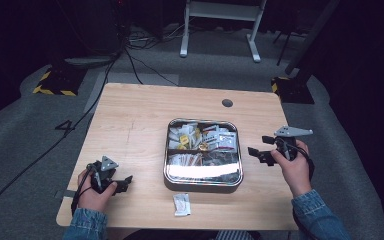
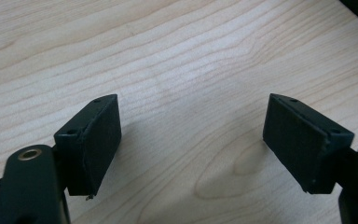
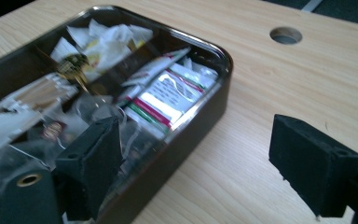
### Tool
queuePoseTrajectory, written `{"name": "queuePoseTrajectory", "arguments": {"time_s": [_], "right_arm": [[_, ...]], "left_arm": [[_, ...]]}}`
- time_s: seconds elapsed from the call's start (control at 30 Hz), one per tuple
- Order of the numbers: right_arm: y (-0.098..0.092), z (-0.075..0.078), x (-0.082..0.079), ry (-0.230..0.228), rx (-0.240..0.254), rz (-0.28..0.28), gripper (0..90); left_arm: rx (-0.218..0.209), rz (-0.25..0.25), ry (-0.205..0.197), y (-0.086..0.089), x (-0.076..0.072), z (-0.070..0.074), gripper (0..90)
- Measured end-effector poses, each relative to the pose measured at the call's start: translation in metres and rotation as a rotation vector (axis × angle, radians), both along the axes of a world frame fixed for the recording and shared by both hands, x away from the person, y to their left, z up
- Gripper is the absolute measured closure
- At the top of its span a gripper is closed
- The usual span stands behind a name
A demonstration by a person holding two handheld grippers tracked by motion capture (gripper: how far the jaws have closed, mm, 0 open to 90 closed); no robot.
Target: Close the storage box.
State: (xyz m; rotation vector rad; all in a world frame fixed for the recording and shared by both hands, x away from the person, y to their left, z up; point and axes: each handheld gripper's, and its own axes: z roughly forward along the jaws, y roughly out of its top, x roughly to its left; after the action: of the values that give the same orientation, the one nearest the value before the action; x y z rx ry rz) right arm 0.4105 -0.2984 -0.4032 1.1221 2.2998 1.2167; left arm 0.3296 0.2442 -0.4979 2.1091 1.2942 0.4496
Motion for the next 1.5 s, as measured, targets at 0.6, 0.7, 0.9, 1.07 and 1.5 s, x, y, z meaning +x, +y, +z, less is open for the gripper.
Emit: {"name": "queuePoseTrajectory", "arguments": {"time_s": [0.6, 0.7, 0.9, 1.07, 1.5], "right_arm": [[-0.05, -0.051, -0.002, 0.044, -0.034, -0.056, 18.7], [-0.057, -0.061, -0.003, 0.043, -0.049, -0.06, 18.7], [-0.066, -0.076, -0.005, 0.036, -0.062, -0.077, 18.8], [-0.072, -0.087, -0.011, 0.0, -0.031, -0.097, 18.6], [-0.08, -0.097, -0.015, 0.011, -0.1, -0.102, 17.1]], "left_arm": [[-0.021, -0.006, -0.036, 0.006, 0.0, -0.007, 15.2], [-0.021, -0.004, -0.038, 0.006, 0.001, -0.007, 15.2], [-0.02, -0.007, -0.038, 0.007, 0.001, -0.007, 15.0], [-0.023, -0.01, -0.037, 0.007, 0.002, -0.007, 14.6], [-0.015, -0.013, -0.036, 0.006, 0.005, -0.007, 12.7]]}}
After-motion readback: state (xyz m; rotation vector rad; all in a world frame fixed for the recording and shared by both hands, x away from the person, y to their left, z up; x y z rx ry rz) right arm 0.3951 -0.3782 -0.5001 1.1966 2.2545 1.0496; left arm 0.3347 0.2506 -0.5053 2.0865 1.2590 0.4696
